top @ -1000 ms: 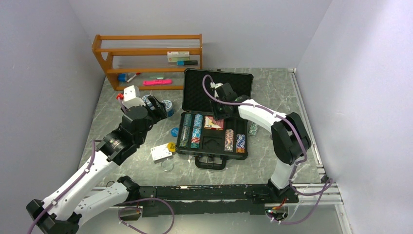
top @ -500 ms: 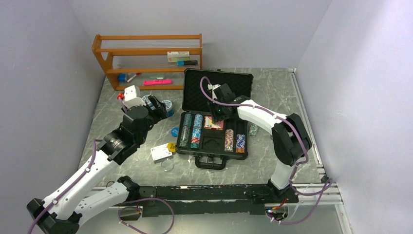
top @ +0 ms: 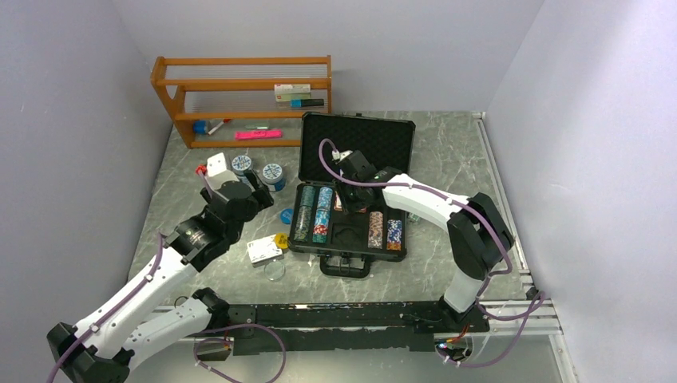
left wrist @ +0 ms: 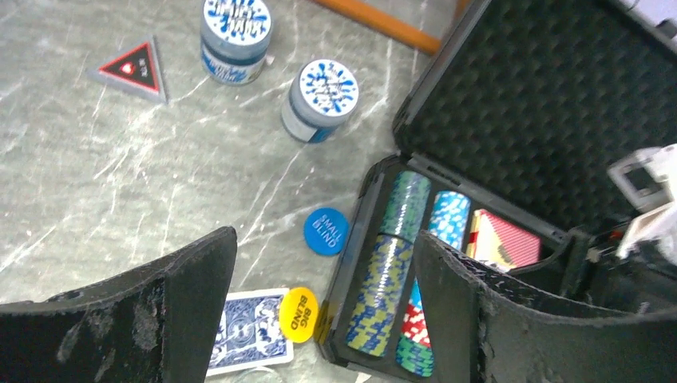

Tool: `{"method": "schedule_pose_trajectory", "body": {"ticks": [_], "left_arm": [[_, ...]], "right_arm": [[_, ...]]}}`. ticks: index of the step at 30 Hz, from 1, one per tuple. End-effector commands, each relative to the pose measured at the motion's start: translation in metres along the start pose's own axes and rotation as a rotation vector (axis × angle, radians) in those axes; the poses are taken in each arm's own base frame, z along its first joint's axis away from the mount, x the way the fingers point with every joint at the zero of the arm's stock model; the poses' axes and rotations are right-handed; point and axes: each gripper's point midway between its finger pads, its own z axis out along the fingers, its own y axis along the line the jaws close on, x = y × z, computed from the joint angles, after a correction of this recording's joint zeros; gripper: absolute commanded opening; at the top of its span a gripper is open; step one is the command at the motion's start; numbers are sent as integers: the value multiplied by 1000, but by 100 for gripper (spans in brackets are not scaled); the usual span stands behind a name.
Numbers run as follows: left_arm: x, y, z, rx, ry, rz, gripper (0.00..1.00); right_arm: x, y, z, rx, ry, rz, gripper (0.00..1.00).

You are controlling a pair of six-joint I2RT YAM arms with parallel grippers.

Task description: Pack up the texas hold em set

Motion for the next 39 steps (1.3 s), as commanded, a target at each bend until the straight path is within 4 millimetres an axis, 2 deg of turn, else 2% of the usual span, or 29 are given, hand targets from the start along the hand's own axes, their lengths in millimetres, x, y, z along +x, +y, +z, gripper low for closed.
{"method": "schedule_pose_trajectory", "body": {"ticks": [1, 3, 7, 10, 13, 16, 19, 22, 24, 28, 30, 34, 38, 39], "left_arm": [[17, 10, -2, -11, 45, -14, 87], [26, 7, -1, 20, 67, -12, 87], [40, 8, 1, 37, 103, -7, 88], [58, 18, 4, -7, 153, 1, 91], [77, 38, 5, -81, 199, 7, 97], [95, 54, 7, -142, 231, 5, 97], [108, 66, 6, -195, 262, -10, 97], [122, 87, -10, -347, 338, -110, 97], [123, 91, -18, -428, 350, -211, 97], [109, 101, -18, -510, 264, -282, 97], [93, 102, -18, -519, 198, -294, 97], [35, 106, -34, -525, 8, -336, 97], [-33, 111, -63, -502, -200, -414, 97], [-47, 113, -71, -492, -245, -430, 97]], "right_arm": [[30, -19, 18, 89, 95, 31, 37], [15, -16, 10, 71, 41, 33, 37], [-19, -7, -20, 24, -97, 38, 39], [-40, 0, -50, -22, -216, 65, 43], [-48, 15, -67, -117, -288, 87, 47], [-46, 43, -74, -236, -302, 66, 50], [-45, 61, -73, -283, -301, 38, 52], [-48, 70, -70, -300, -294, 36, 55], [-50, 79, -68, -332, -300, 35, 57], [-52, 105, -63, -398, -298, 6, 60], [-48, 121, -59, -427, -279, -39, 61], [-52, 158, -59, -504, -326, -163, 71], [-59, 202, -53, -589, -379, -316, 80], [-57, 213, -46, -605, -379, -355, 82]]}}
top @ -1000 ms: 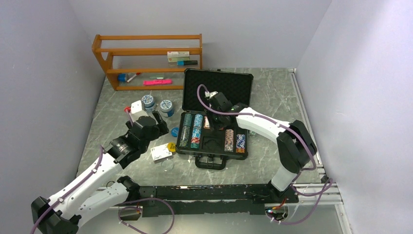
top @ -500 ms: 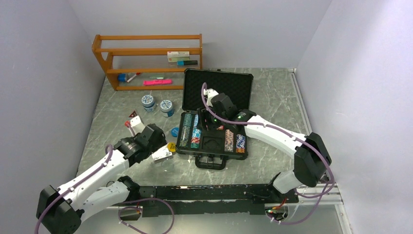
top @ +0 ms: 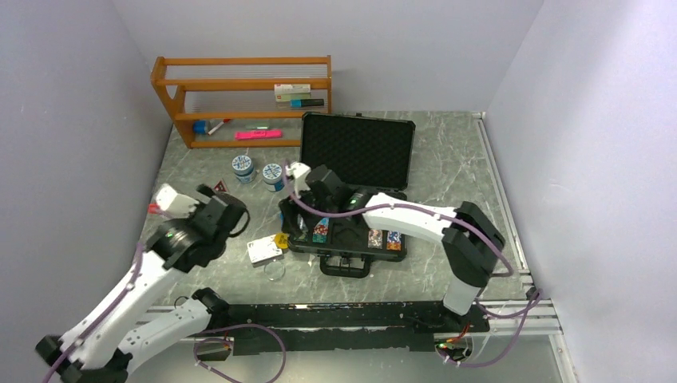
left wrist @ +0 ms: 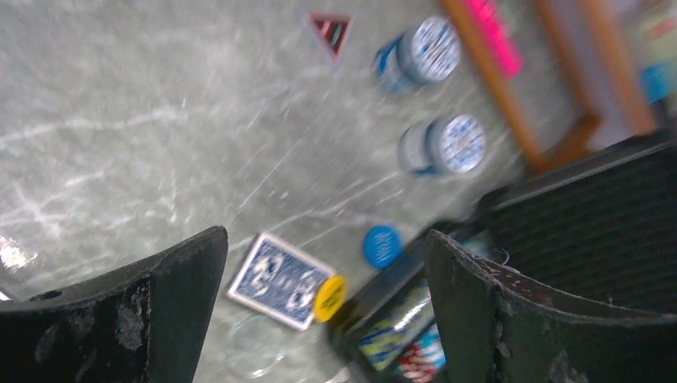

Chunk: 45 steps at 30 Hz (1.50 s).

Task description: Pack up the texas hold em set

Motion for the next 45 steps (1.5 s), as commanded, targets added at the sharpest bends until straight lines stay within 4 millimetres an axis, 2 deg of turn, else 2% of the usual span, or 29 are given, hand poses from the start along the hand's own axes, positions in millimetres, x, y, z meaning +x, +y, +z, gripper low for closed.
{"method": "schedule_pose_trajectory", "body": {"ticks": [1, 5, 7, 9, 13, 14, 15, 18, 24, 32, 42, 45], "left_arm": [[-91, 10, -37, 35, -275, -145, 97], [-146, 9, -74, 140, -391, -174, 97], [-165, 11, -89, 202, -427, -195, 97], [-180, 13, -102, 265, -461, -208, 97], [-202, 20, -122, 378, -515, -251, 97], [-205, 23, -126, 398, -525, -254, 97], [-208, 25, -129, 414, -535, -253, 97], [-214, 30, -136, 441, -552, -236, 97], [-223, 35, -144, 430, -561, -197, 97], [-220, 36, -141, 435, -564, -181, 97], [-208, 30, -136, 469, -513, -164, 97], [-205, 27, -134, 471, -504, -156, 97]], "right_arm": [[-46, 49, 32, -168, -134, -219, 83], [-42, 72, 64, -321, -99, -288, 85], [-49, 72, 83, -319, -94, -299, 85], [-46, 73, 100, -333, -61, -323, 85], [-15, 72, 134, -309, 56, -462, 86], [1, 71, 142, -303, 107, -501, 86], [4, 73, 146, -300, 127, -547, 86], [24, 80, 155, -315, 210, -636, 85], [39, 91, 153, -398, 283, -695, 86], [68, 73, 143, -382, 421, -767, 86], [74, 60, 153, -341, 456, -811, 82], [72, 59, 153, -327, 444, -807, 73]]}}
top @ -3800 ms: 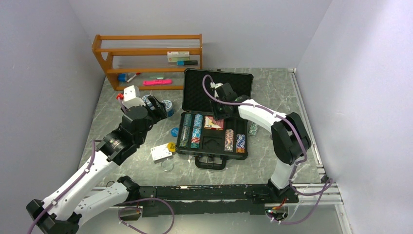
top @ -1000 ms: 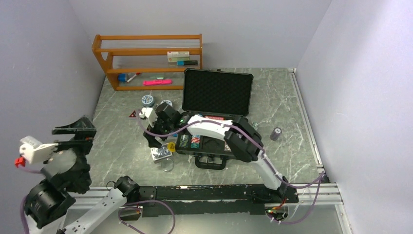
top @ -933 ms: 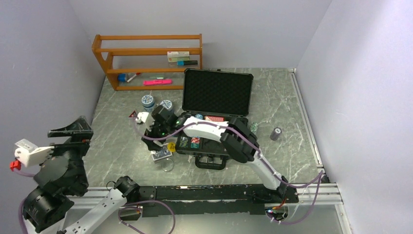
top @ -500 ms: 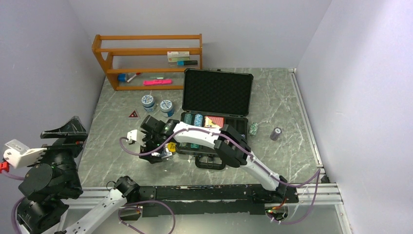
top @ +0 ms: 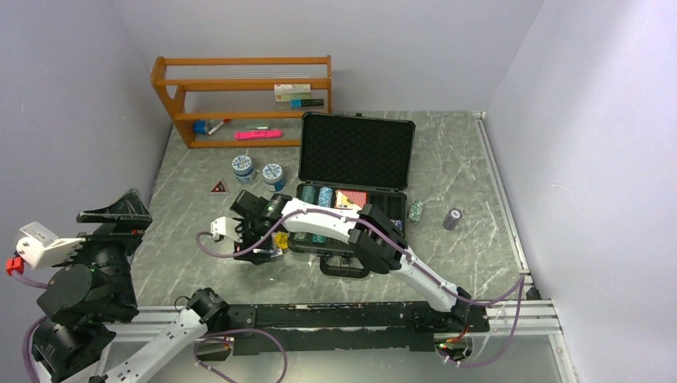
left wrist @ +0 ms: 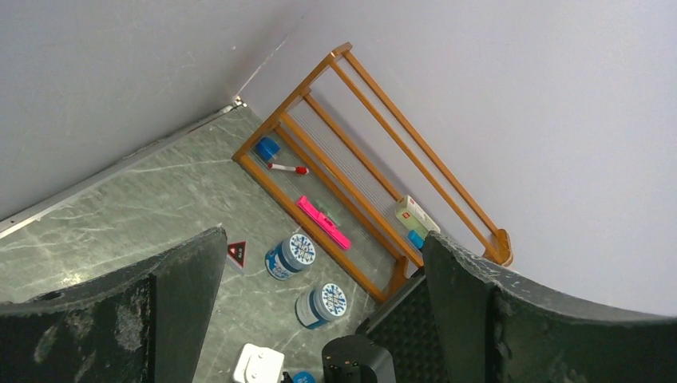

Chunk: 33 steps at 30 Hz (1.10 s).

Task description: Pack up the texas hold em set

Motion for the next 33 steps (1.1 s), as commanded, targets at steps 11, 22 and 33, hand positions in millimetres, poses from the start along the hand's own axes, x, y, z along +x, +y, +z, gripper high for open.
{"method": "schedule_pose_trajectory", "body": {"ticks": [11, 22, 33], "left_arm": [[13, -6, 2, 13, 40, 6, 97], [9, -2, 1, 0, 40, 4, 97], [6, 3, -1, -7, 27, 4, 97]], "right_arm": [[-9, -10, -7, 149, -38, -39, 55], [-110, -19, -67, 245, -422, -97, 52], [-129, -7, -141, 362, -608, -95, 52]]}}
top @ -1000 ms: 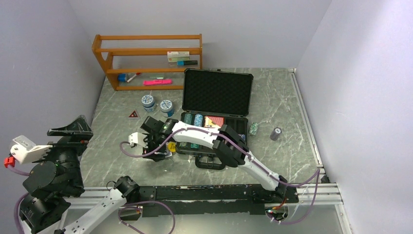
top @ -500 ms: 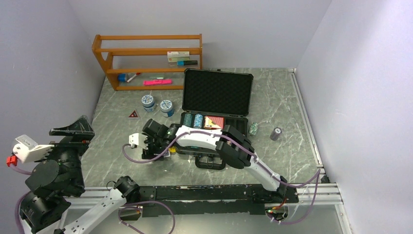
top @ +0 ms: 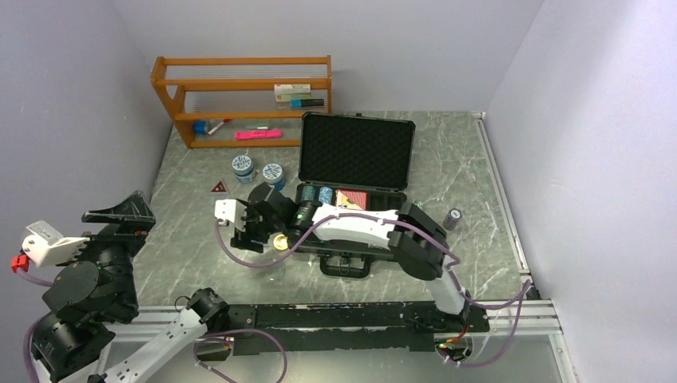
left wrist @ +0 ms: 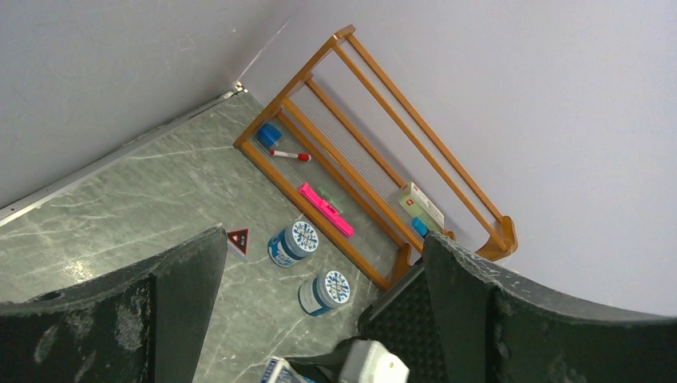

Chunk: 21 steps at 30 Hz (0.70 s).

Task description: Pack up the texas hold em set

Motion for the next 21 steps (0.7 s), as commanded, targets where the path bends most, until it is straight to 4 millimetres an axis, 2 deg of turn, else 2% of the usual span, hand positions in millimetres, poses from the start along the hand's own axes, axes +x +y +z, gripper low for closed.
{"method": "schedule_pose_trajectory", "body": {"ticks": [1, 4, 9, 14, 18, 21], "left_arm": [[-5, 2, 0, -11, -15, 4, 97], [-8, 6, 0, -31, -31, 8, 97], [-3, 10, 2, -38, -35, 22, 97], [7, 5, 5, -25, -19, 45, 97], [12, 1, 7, -25, -8, 64, 97], [17, -2, 9, -22, 1, 72, 97]], "right_arm": [[-78, -18, -52, 107, -231, -50, 52], [-71, -20, -75, 134, -206, -47, 53], [-37, -23, -112, 198, -131, -8, 53], [9, -27, -145, 260, -2, 29, 53], [54, -48, -180, 357, 85, 119, 54], [71, -55, -204, 388, 98, 172, 54]]}}
